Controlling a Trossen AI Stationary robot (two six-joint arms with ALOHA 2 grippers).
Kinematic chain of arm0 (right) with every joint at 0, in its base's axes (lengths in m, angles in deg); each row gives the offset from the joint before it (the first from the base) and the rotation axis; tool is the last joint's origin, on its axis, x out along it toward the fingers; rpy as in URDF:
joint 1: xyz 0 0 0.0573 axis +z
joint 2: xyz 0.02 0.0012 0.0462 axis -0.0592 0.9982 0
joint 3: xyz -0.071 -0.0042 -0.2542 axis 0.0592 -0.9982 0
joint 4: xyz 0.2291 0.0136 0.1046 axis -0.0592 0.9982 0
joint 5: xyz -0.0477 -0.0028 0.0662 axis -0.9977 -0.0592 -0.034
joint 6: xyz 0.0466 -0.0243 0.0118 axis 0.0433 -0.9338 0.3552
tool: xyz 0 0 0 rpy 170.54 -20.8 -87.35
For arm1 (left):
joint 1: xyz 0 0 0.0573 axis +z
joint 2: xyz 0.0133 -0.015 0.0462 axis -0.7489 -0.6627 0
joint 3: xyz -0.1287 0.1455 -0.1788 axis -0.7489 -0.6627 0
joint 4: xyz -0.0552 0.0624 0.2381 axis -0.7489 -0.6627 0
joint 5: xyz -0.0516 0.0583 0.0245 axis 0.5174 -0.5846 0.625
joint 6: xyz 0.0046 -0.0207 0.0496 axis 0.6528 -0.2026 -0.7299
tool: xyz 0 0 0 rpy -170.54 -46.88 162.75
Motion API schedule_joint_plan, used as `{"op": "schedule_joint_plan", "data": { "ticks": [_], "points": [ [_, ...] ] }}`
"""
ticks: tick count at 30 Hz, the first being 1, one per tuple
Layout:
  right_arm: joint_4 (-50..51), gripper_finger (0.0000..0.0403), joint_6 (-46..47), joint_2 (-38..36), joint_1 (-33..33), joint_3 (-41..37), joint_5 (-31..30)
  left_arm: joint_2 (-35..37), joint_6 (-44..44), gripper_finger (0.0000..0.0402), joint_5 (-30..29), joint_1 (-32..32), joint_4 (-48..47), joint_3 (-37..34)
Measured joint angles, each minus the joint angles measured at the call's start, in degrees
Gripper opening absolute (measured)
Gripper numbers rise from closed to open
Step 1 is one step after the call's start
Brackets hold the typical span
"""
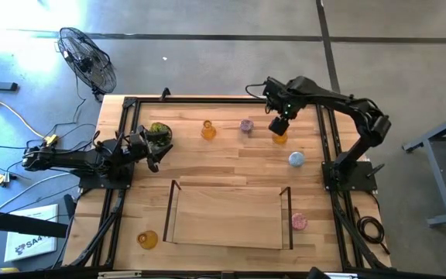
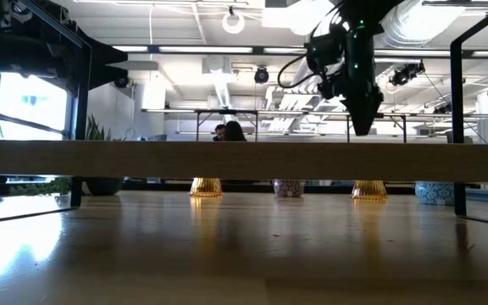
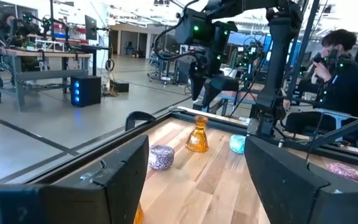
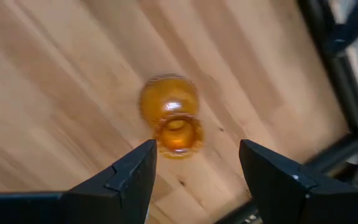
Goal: Pick & Place candle stick holders
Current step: Put the right brown vase candle holder on the shelf
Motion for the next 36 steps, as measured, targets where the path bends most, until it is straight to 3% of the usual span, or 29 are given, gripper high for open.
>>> {"op": "schedule_joint_plan", "data": {
  "ticks": [4,19,23,36],
  "points": [
    [-1.76,0.0224,-0.75,-0.02,0.36,-2.49,3.99,0.00,-0.45,0.0262,0.00,0.00,-0.08,0.00],
    [-11.21,0.0224,-3.02,-0.07,0.18,-10.01,2.93,0.00,-0.56,0.0262,0.02,0.00,-0.17,0.00],
    [-11.74,0.0224,-3.02,-0.09,0.19,-9.99,0.98,0.00,-0.56,0.0262,0.04,0.00,-0.39,0.00],
    [-8.90,0.0224,-1.97,-0.09,0.18,-9.99,2.55,-0.02,-0.41,0.0262,0.26,0.00,-0.46,0.00]
  ]
}}
